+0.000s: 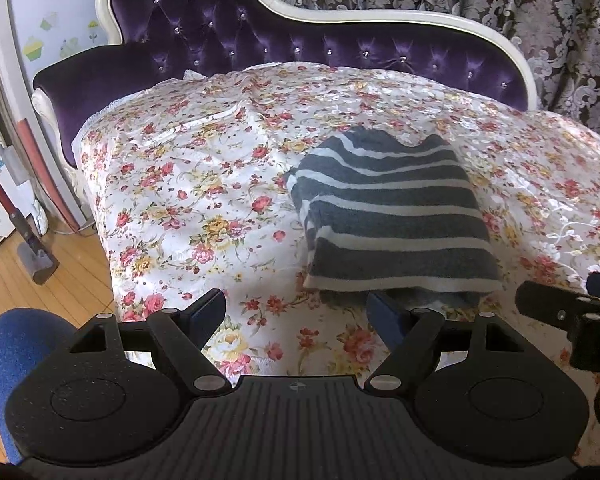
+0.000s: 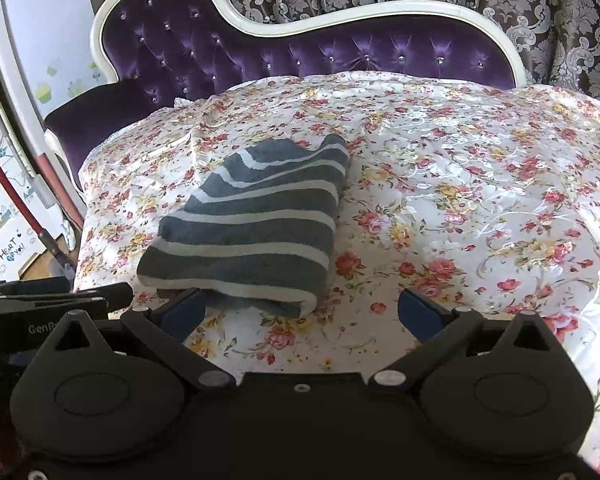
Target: Fold small clothes
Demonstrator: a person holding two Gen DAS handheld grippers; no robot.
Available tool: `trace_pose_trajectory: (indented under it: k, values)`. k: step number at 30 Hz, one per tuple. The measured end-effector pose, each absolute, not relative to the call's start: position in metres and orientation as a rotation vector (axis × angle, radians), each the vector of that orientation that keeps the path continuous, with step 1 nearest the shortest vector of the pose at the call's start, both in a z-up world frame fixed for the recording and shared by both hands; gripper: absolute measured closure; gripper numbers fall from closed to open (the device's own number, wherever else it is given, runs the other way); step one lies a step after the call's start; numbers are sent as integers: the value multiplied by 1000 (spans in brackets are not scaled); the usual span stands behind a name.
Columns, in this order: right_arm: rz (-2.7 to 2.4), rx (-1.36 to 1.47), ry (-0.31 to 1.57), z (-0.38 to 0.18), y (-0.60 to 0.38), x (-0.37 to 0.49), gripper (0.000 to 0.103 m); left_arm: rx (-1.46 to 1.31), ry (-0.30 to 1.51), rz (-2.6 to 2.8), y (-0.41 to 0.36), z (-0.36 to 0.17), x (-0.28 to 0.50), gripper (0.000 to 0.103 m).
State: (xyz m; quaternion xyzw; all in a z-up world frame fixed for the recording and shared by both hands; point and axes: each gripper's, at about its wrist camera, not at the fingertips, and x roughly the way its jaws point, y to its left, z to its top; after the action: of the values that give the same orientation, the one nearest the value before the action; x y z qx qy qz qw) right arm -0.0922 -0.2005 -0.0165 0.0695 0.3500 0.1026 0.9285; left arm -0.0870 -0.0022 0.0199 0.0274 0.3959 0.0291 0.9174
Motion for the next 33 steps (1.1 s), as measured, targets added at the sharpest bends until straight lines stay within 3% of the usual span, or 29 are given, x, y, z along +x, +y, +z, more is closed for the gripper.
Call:
trace_pose_trajectory:
  k: [33]
  values:
    - [210, 191, 776, -25, -203, -87, 1, 43, 852, 33, -4, 12, -88, 26]
